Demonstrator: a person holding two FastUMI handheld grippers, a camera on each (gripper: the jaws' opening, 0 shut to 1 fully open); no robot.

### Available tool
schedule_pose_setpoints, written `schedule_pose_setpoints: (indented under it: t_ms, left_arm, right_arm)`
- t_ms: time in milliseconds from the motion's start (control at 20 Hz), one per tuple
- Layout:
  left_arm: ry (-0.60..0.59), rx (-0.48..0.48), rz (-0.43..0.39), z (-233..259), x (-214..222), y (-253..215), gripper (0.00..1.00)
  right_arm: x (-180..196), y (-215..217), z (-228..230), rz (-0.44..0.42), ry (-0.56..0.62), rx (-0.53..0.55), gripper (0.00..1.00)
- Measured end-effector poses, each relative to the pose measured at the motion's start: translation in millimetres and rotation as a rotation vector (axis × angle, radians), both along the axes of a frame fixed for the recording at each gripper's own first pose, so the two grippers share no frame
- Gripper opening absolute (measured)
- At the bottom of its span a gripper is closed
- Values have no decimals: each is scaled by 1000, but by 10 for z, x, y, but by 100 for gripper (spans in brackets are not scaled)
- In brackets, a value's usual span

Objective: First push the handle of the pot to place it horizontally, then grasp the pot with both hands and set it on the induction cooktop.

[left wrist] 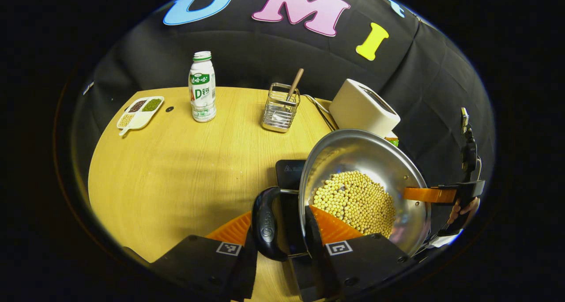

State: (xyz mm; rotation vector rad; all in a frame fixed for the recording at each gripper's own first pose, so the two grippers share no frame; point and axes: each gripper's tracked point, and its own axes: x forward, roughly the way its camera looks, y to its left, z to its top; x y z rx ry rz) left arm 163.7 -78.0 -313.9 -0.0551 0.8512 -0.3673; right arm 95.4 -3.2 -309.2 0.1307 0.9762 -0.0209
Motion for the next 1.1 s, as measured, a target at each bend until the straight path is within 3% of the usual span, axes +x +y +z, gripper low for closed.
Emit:
schedule_pose_setpoints:
  t_ms: [100,150,250,350,400,450,600,650,850,950,1050,1100]
  left_arm:
    - [15,6,2,-75,-20,-25,54]
    - [18,14,3,-85,-41,-20,54]
    - [5,21,1,-110,-28,-30,55]
    - [12,11,12,-84,-46,-29,57]
    - [15,12,14,-118,-43,-37,57]
    - [17,15,18,-117,-47,-30,58]
    - [34,30,26,-127,-64,-20,60]
    - [41,35,31,-128,-69,-13,59]
    - [60,46,47,-139,-95,-7,61]
    - [71,75,32,-153,-120,-16,64]
    - [70,85,18,-129,-149,-43,71]
    - [52,93,18,-102,-140,-36,82]
  right_arm:
    - [-12,-36,-71,4,18,0,46]
    - [-29,-56,-101,7,28,2,51]
    - [-29,-75,-98,2,32,25,48]
    - [-26,-74,-98,11,25,32,53]
    - [-15,-63,-97,16,23,35,48]
    - [-13,-65,-101,22,17,40,54]
    - [8,-53,-90,30,5,60,56]
    - [3,-57,-83,32,3,68,52]
    - [22,-59,-75,40,-12,83,56]
    - [27,-54,-87,39,-13,81,53]
    - [-9,-103,-108,28,2,61,60]
    - [-40,-146,-128,24,9,39,68]
